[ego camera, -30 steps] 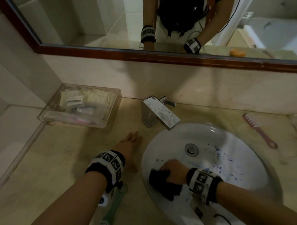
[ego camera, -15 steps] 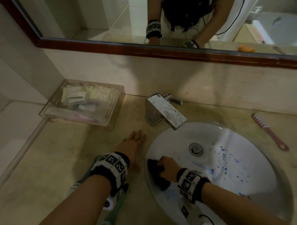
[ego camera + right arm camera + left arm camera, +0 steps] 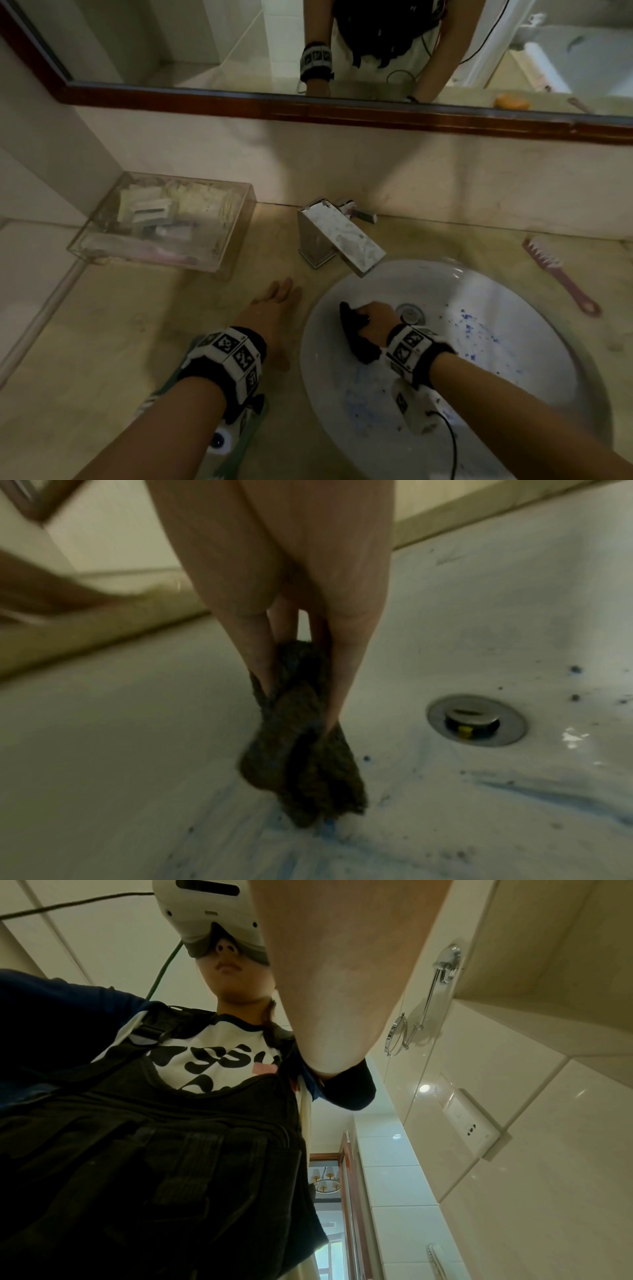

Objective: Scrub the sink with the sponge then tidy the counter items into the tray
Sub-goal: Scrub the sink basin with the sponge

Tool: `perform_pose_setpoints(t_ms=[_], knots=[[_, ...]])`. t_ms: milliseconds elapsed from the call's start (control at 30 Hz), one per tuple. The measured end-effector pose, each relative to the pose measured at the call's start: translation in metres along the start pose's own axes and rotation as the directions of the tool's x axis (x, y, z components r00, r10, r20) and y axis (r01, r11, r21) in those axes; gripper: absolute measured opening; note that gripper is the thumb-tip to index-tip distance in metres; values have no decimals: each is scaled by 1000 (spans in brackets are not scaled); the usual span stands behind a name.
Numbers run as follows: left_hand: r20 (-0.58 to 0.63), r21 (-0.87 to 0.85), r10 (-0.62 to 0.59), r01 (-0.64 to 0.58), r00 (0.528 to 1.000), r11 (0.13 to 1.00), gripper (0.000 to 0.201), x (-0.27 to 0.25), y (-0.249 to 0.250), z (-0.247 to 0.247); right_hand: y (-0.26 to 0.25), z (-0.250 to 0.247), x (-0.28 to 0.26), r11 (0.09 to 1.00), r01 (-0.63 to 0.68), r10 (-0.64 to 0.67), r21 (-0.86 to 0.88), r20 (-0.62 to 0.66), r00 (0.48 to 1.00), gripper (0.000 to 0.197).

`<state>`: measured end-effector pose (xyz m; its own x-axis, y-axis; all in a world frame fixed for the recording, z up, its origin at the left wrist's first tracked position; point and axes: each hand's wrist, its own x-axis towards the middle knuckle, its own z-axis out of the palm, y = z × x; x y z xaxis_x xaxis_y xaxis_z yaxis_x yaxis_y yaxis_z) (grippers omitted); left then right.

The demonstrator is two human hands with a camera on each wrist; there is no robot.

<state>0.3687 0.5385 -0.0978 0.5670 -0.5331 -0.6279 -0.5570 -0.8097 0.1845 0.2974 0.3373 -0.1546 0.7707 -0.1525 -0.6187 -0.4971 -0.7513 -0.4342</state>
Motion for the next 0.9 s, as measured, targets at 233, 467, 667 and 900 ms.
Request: perform_pose_setpoints(t_ms=[233, 467, 667, 900], knots=[[30, 4, -1, 1, 1000, 1000, 131, 0, 2, -1, -13, 43, 7, 999, 38, -35, -17, 160, 987, 40], [26, 24, -34, 33, 999, 999, 132, 2, 4, 0, 6, 55, -49, 933, 292, -164, -211, 473, 866, 37], [61, 46, -49, 46, 997, 998, 132, 3, 5, 0, 28, 28, -82, 892, 369, -127, -261, 640, 758, 37], [80, 31, -69, 67, 994, 997, 131, 5, 9, 2, 29, 20, -98, 941, 325, -229, -100, 521, 823, 33]])
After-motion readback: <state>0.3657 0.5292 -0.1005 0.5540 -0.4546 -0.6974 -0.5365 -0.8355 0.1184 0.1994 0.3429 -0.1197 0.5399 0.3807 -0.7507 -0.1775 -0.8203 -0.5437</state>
